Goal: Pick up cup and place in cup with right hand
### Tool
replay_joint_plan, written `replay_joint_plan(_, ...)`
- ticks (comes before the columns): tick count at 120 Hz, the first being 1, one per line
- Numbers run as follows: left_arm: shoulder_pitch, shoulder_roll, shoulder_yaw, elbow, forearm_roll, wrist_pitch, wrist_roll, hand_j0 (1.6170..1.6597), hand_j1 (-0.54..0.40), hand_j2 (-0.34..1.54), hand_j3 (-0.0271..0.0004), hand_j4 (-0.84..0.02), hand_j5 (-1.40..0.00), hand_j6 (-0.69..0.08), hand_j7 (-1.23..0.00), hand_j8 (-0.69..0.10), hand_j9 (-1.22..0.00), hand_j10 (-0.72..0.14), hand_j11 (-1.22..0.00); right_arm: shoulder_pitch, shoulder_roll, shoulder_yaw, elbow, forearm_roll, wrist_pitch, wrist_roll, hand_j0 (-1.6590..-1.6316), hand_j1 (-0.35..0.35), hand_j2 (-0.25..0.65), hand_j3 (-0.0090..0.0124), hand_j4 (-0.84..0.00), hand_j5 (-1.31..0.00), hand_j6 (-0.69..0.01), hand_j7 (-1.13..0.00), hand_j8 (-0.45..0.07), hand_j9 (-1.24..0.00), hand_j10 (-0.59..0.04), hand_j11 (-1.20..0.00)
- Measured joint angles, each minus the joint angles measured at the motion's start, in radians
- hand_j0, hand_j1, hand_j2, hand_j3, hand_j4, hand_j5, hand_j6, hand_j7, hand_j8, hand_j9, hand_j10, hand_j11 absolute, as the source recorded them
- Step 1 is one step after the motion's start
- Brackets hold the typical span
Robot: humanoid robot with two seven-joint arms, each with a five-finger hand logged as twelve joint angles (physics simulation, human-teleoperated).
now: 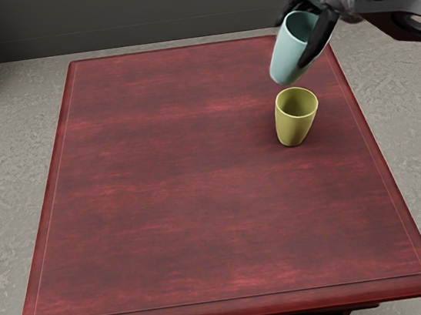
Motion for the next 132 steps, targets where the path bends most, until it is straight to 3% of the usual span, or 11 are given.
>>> replay_joint_plan(6, 0.000, 0.000, 0.000, 0.000, 0.000, 0.000, 0.000, 1.6581, 0.344, 0.00, 0.0000, -0.004, 0.00, -0.004, 0.00, -0.004, 0.00, -0.004, 0.00, 0.002, -0.017, -0.007, 0.002, 0.000, 0.028, 0.000, -1.6533, 0.021, -0.142, 0.0004, -0.406, -0.59, -0.319, -0.56, -0.265, -0.58, -0.350, -0.59)
replay_joint_plan(7, 0.000, 0.000, 0.000, 0.000, 0.000, 0.000, 0.000, 1.6581, 0.344, 0.00, 0.0000, -0.004, 0.00, -0.004, 0.00, -0.004, 0.00, -0.004, 0.00, 0.002, -0.019, -0.008, 0.002, 0.001, 0.032, 0.000, -1.6534, 0.023, -0.142, 0.0014, -0.404, -0.60, -0.316, -0.56, -0.263, -0.59, -0.347, -0.59)
replay_joint_plan(9, 0.000, 0.000, 0.000, 0.000, 0.000, 0.000, 0.000, 1.6581, 0.344, 0.00, 0.0000, -0.004, 0.00, -0.004, 0.00, -0.004, 0.00, -0.004, 0.00, 0.003, -0.022, -0.009, 0.002, 0.001, 0.039, 0.000, -1.6535, 0.024, -0.143, 0.0007, -0.404, -0.60, -0.315, -0.57, -0.257, -0.59, -0.344, -0.59)
replay_joint_plan(10, 0.000, 0.000, 0.000, 0.000, 0.000, 0.000, 0.000, 1.6581, 0.344, 0.00, 0.0000, -0.004, 0.00, -0.004, 0.00, -0.004, 0.00, -0.004, 0.00, 0.003, -0.023, -0.010, 0.003, 0.001, 0.043, 0.000, -1.6535, 0.023, -0.144, 0.0016, -0.403, -0.60, -0.315, -0.57, -0.254, -0.59, -0.343, -0.59)
replay_joint_plan(12, 0.000, 0.000, 0.000, 0.000, 0.000, 0.000, 0.000, 1.6581, 0.344, 0.00, 0.0000, -0.004, 0.00, -0.004, 0.00, -0.004, 0.00, -0.004, 0.00, 0.003, -0.025, -0.011, 0.003, 0.001, 0.049, 0.000, -1.6537, 0.029, -0.142, 0.0006, -0.403, -0.60, -0.311, -0.57, -0.252, -0.59, -0.344, -0.59)
replay_joint_plan(13, 0.000, 0.000, 0.000, 0.000, 0.000, 0.000, 0.000, 1.6581, 0.344, 0.00, 0.0000, -0.004, 0.00, -0.004, 0.00, -0.004, 0.00, -0.004, 0.00, 0.003, -0.025, -0.011, 0.003, 0.001, 0.051, 0.000, -1.6537, 0.032, -0.140, -0.0012, -0.404, -0.60, -0.318, -0.57, -0.252, -0.58, -0.341, -0.59)
replay_joint_plan(15, 0.000, 0.000, 0.000, 0.000, 0.000, 0.000, 0.000, 1.6581, 0.344, 0.00, 0.0000, -0.004, 0.00, -0.004, 0.00, -0.004, 0.00, -0.004, 0.00, 0.003, -0.025, -0.011, 0.003, 0.001, 0.056, 0.000, -1.6538, 0.034, -0.139, 0.0006, -0.405, -0.60, -0.318, -0.57, -0.255, -0.59, -0.337, -0.59)
replay_joint_plan(42, 0.000, 0.000, 0.000, 0.000, 0.000, 0.000, 0.000, 1.6581, 0.344, 0.00, 0.0000, -0.004, 0.00, -0.004, 0.00, -0.004, 0.00, -0.004, 0.00, 0.003, -0.004, -0.020, 0.003, 0.002, 0.077, 0.000, -1.6531, 0.037, -0.132, -0.0011, -0.420, -0.58, -0.334, -0.57, -0.261, -0.58, -0.337, -0.58)
replay_joint_plan(106, 0.000, 0.000, 0.000, 0.000, 0.000, 0.000, 0.000, 1.6581, 0.344, 0.00, 0.0000, -0.004, 0.00, -0.004, 0.00, -0.004, 0.00, -0.004, 0.00, 0.006, 0.003, -0.062, 0.002, 0.000, 0.083, 0.000, -1.6526, 0.024, -0.146, -0.0001, -0.417, -0.55, -0.341, -0.55, -0.271, -0.55, -0.351, -0.55)
replay_joint_plan(118, 0.000, 0.000, 0.000, 0.000, 0.000, 0.000, 0.000, 1.6581, 0.344, 0.00, 0.0000, -0.004, 0.00, -0.004, 0.00, -0.004, 0.00, -0.004, 0.00, 0.005, 0.003, -0.072, 0.002, -0.001, 0.083, 0.000, -1.6548, -0.108, -0.090, 0.0000, -0.266, -0.35, -0.220, -0.35, -0.176, -0.35, -0.225, -0.35)
replay_joint_plan(132, 0.000, 0.000, 0.000, 0.000, 0.000, 0.000, 0.000, 1.6581, 0.344, 0.00, 0.0000, -0.004, 0.00, -0.004, 0.00, -0.004, 0.00, -0.004, 0.00, 0.005, -0.003, -0.065, 0.002, -0.001, 0.083, 0.000, -1.6562, -0.204, -0.052, 0.0000, -0.159, -0.21, -0.135, -0.21, -0.109, -0.21, -0.136, -0.21)
